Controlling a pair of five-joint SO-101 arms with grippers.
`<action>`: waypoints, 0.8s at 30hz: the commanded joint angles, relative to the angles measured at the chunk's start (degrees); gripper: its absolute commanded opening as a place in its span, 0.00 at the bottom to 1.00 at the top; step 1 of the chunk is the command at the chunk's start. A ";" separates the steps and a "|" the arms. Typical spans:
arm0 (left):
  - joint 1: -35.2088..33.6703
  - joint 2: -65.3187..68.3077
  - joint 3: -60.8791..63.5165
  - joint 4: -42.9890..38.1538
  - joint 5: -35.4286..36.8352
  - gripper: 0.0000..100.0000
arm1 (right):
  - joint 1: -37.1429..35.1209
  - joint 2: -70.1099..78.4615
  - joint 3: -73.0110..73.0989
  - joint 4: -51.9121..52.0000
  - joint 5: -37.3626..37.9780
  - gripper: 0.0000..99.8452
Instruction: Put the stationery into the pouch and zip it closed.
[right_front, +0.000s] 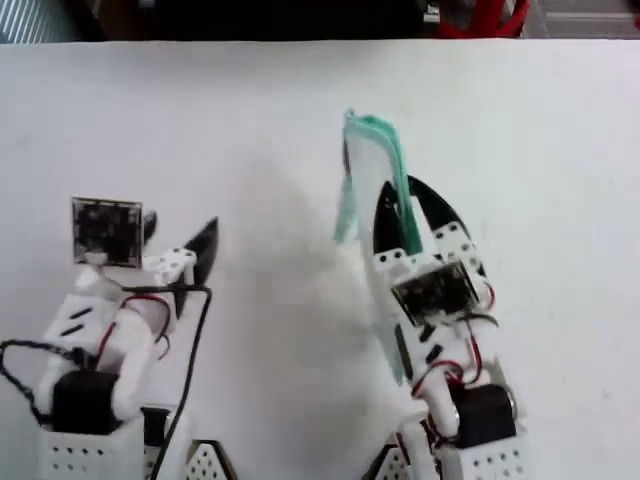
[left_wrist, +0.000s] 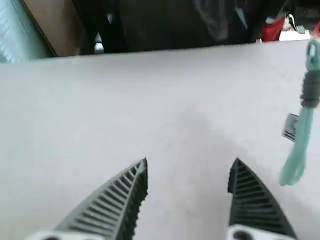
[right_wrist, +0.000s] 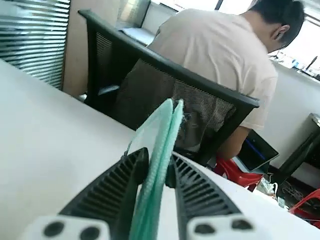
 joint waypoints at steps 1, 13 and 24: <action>4.18 0.66 5.80 0.35 3.25 0.26 | -4.62 10.68 -3.52 -9.45 2.37 0.02; 11.12 0.66 19.78 -10.11 0.00 0.24 | 5.67 45.93 -35.96 -16.92 3.60 0.02; 11.03 0.66 18.99 -9.76 -0.09 0.23 | -7.78 49.01 -23.56 -12.09 7.03 0.02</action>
